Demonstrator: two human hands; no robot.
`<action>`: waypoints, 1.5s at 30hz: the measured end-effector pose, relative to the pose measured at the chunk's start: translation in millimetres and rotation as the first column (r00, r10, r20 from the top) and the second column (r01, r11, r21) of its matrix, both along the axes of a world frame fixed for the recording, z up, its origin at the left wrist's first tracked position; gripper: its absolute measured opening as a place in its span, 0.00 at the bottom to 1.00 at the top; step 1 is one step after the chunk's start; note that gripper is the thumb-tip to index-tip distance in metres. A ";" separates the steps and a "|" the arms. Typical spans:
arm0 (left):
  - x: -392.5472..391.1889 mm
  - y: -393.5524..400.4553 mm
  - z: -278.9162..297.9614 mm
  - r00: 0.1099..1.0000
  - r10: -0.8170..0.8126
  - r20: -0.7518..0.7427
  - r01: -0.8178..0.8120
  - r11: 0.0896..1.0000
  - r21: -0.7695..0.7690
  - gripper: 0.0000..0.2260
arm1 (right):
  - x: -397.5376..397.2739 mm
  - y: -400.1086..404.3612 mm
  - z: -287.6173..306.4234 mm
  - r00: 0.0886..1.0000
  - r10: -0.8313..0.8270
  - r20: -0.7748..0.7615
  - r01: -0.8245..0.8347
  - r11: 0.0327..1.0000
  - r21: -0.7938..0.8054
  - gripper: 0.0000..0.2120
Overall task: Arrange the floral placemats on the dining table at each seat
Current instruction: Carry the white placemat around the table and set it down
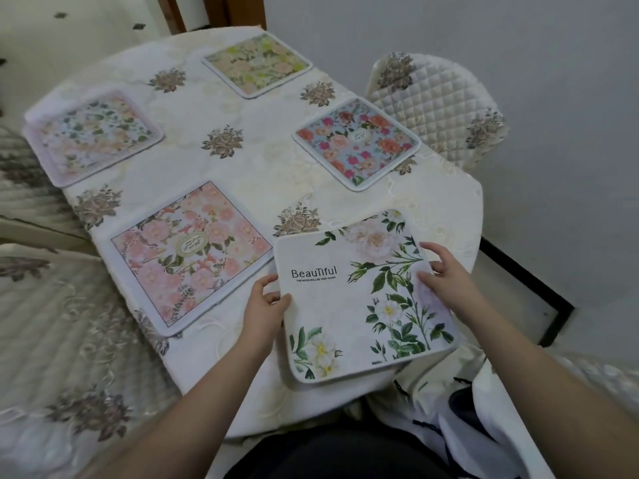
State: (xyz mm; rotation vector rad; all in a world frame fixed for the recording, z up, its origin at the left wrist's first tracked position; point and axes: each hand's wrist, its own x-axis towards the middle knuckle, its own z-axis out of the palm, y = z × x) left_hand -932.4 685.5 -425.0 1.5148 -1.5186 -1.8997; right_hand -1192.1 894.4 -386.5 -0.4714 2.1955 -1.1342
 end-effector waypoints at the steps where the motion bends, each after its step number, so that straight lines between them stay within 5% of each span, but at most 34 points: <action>1: -2.8 3.3 -1.1 1.000 0.018 0.006 -0.018 1.000 0.006 0.17 | -6.6 -0.9 -2.7 1.000 0.007 0.007 -0.007 1.000 -0.006 0.23; 7: -23.4 25.2 -10.5 0.992 0.109 0.061 -0.113 0.991 0.075 0.13 | -57.4 -9.4 -23.2 0.996 0.022 0.089 -0.022 1.000 -0.009 0.15; 17: -46.6 40.9 -22.7 0.980 0.147 0.131 -0.155 0.987 0.049 0.08 | -99.5 -32.9 -41.8 0.994 0.112 0.015 -0.111 0.993 -0.030 0.10; 31: -44.0 46.2 -38.4 0.961 0.124 0.246 -0.101 0.989 -0.104 0.12 | -113.4 -53.0 -69.6 0.952 0.217 -0.215 -0.195 0.973 0.119 0.17; 37: -44.1 38.9 -38.6 0.952 0.166 0.255 -0.141 0.983 -0.114 0.03 | -118.3 -54.4 -81.6 0.929 0.246 -0.278 -0.207 0.965 0.163 0.16; 45: -44.5 34.7 -36.9 0.935 0.121 0.335 -0.071 0.985 -0.159 0.03 | -118.1 -53.7 -91.3 0.882 0.308 -0.356 -0.246 0.946 0.211 0.17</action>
